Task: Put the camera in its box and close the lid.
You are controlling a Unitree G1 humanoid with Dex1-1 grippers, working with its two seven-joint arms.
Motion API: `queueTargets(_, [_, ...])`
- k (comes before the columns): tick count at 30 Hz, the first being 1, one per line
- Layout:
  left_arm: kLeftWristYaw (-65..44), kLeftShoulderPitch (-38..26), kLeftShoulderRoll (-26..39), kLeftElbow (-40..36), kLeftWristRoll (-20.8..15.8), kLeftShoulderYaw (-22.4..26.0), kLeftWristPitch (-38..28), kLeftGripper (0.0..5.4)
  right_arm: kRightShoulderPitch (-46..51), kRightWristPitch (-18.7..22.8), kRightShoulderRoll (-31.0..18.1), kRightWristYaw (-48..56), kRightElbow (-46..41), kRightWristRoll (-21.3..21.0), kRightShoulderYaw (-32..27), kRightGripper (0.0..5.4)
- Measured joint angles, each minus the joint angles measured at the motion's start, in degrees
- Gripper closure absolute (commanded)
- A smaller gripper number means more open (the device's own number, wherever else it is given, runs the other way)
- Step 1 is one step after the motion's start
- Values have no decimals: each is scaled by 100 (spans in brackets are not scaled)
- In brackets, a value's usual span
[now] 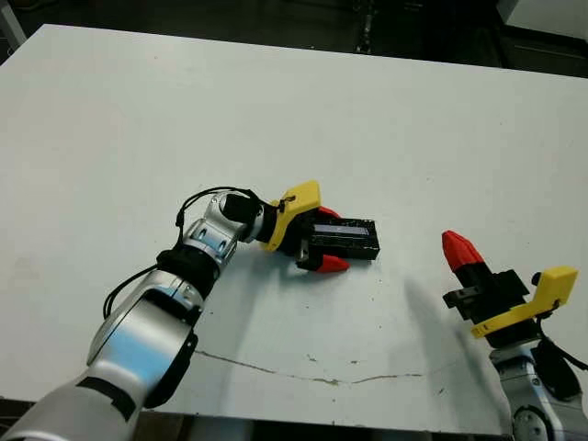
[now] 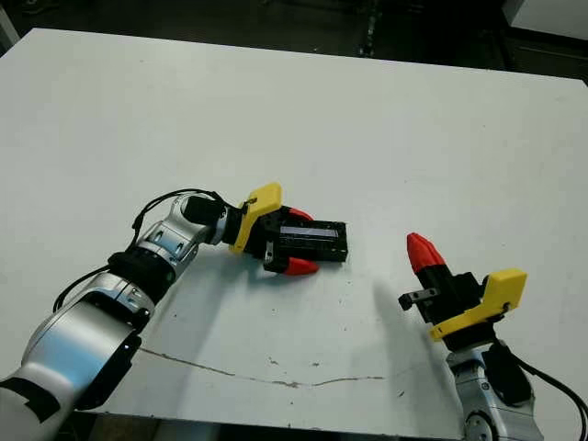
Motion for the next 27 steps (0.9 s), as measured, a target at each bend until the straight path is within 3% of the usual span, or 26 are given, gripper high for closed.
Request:
queueTargets(18, [57,106,31,-140,-12,14,-179,1,1,0,-1,17,10,-3,-2,540])
queueTargets(27, [63,558,409,-1076,-88,97,177,1,17,1,-3,-23,-4,-8,-2,540])
